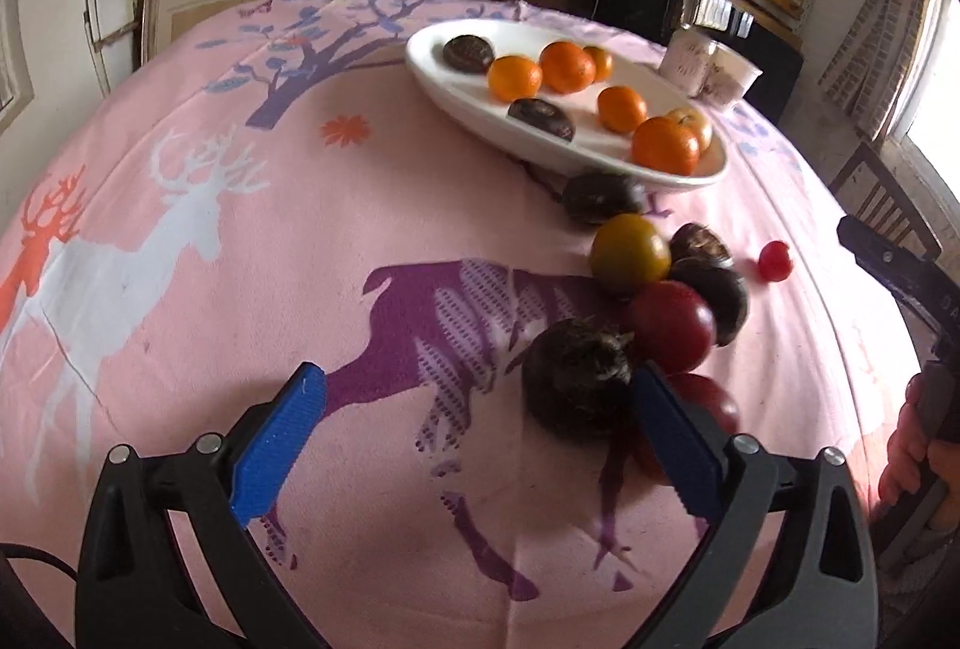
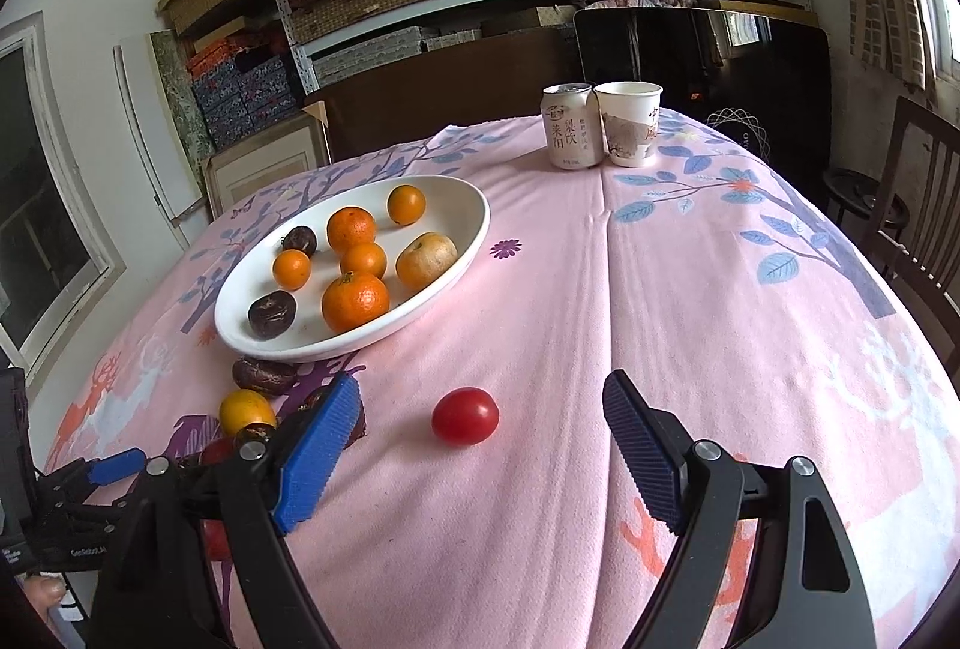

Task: Organize fruits
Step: 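Move both open tools back toward the remaining fruit, then grasp a dark passion fruit with the left tool while the right tool grasps the red tomato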

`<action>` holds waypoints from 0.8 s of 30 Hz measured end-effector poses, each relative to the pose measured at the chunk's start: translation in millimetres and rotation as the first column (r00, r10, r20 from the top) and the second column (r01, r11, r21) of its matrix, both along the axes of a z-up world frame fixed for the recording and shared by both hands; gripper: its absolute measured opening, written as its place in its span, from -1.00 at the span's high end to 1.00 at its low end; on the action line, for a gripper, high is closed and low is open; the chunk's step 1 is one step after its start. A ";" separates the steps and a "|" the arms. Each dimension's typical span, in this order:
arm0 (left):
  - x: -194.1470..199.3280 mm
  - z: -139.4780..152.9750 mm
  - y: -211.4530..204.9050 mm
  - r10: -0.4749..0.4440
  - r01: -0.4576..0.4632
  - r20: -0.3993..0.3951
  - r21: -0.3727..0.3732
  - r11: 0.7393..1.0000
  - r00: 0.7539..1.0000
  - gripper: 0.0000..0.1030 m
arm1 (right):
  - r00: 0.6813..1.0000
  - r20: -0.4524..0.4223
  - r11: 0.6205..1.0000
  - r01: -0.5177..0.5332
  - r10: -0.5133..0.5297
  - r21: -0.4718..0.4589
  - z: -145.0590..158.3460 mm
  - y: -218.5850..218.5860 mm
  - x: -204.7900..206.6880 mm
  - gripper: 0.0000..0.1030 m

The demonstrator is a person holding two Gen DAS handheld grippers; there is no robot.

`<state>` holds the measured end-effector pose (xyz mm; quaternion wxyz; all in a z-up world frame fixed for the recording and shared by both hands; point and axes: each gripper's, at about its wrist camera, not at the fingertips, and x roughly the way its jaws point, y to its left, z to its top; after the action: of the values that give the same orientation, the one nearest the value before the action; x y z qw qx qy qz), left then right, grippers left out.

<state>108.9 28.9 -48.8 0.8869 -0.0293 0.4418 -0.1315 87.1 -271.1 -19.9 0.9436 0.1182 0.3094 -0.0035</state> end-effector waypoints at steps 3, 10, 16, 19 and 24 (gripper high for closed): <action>0.1 8.0 15.3 0.101 -0.105 0.068 0.053 0.993 0.993 -0.92 | 1.000 -0.003 1.000 0.003 -0.003 0.006 -0.1 -0.9 -0.8 -0.63; -16.2 26.9 15.5 0.111 -0.129 0.196 0.082 0.988 0.974 -0.90 | 1.000 0.009 1.000 -0.003 0.003 0.012 1.7 -1.8 -2.2 -0.63; -13.2 19.6 -8.4 0.014 -0.043 0.168 0.172 0.984 0.986 -0.90 | 1.000 0.005 1.000 -0.005 0.005 0.011 1.0 -1.3 -1.2 -0.64; -9.2 12.0 -14.1 -0.033 0.014 0.111 0.162 0.987 0.993 -0.90 | 1.000 0.000 1.000 -0.006 0.006 0.006 0.3 -0.8 -0.7 -0.64; -1.5 4.1 -1.1 -0.009 0.004 0.046 0.126 0.992 0.999 -0.92 | 1.000 -0.007 1.000 -0.006 0.006 0.005 -1.3 -1.1 0.7 -0.64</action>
<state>107.4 27.8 -44.7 0.8965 0.0314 0.4288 -0.1068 87.8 -272.2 -21.2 0.9422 0.1198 0.3128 -0.0004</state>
